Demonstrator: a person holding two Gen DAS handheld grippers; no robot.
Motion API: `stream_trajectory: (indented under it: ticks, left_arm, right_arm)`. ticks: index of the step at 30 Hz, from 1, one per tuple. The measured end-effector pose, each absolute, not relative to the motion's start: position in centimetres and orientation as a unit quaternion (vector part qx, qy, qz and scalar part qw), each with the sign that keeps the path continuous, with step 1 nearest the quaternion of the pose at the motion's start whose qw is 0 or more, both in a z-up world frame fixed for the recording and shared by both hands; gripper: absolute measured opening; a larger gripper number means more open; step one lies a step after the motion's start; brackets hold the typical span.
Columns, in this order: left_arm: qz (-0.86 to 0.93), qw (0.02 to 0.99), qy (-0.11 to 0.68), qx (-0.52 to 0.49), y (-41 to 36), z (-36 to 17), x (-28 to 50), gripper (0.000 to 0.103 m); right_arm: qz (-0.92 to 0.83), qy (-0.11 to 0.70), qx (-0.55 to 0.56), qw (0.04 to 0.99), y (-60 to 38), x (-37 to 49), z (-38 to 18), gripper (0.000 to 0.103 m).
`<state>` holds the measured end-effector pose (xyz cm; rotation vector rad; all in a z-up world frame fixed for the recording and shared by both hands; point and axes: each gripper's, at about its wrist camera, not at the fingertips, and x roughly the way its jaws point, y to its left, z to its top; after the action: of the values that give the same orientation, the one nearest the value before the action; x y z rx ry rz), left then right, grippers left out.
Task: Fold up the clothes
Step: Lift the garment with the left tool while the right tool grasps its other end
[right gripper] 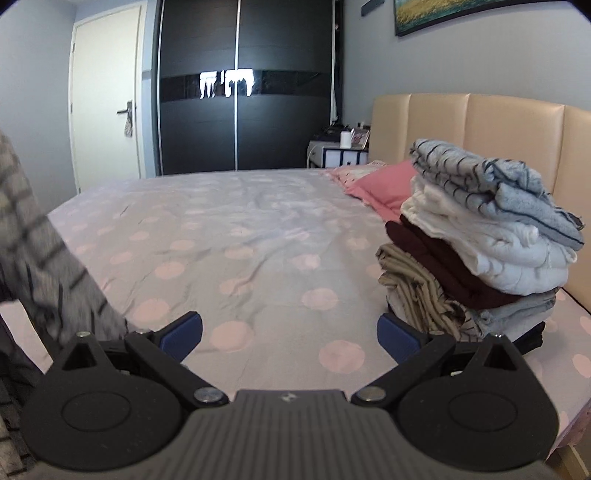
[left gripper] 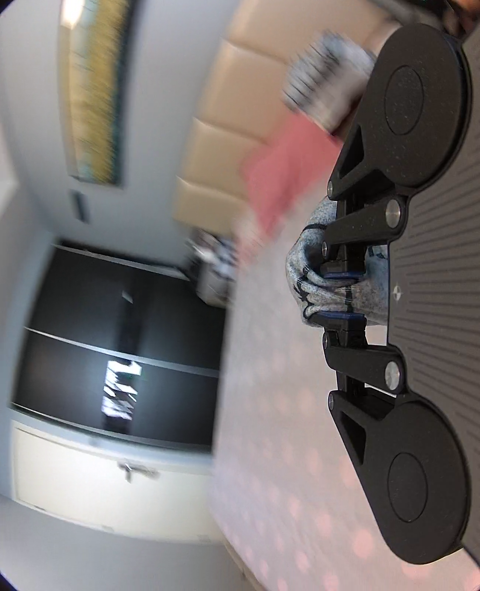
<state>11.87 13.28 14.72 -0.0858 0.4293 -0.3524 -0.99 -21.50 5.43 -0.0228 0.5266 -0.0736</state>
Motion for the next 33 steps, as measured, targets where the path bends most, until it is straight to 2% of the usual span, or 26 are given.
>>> stream_trajectory:
  ticks: [3,7,12,15,27,29,31,33]
  left_arm:
    - [-0.120,0.956,0.266,-0.005,12.9,12.4,12.6,0.014]
    - [-0.077,0.946,0.315,-0.008,14.6,9.7,13.5,0.014]
    - [-0.063,0.945,0.320,-0.007,16.7,8.4,12.7,0.014]
    - [-0.061,0.946,0.319,0.013,16.0,7.9,12.7,0.014]
    - [-0.051,0.941,0.332,0.044,14.9,6.4,13.8,0.015]
    - [-0.051,0.940,0.334,0.046,14.9,6.3,13.9,0.015]
    - [-0.052,0.939,0.336,0.048,14.8,6.3,13.9,0.015]
    - [-0.053,0.939,0.338,0.050,14.7,6.3,14.0,0.015]
  right_arm:
    - [-0.016,0.282,-0.023,0.959,-21.2,-0.7,4.8,0.102]
    - [0.012,0.310,-0.038,0.950,-20.9,-0.2,4.0,0.101]
    - [0.067,0.375,-0.055,0.923,-20.3,2.1,3.0,0.099]
    - [0.090,0.399,-0.058,0.911,-20.3,4.6,2.7,0.090]
    - [0.167,0.467,-0.014,0.868,-18.0,14.5,-3.2,0.090]
    - [0.166,0.489,-0.009,0.856,-17.7,15.2,-4.5,0.083]
    - [0.170,0.522,0.012,0.835,-17.5,15.8,-5.8,0.057]
    - [0.176,0.543,0.045,0.820,-17.6,15.8,-6.5,0.048]
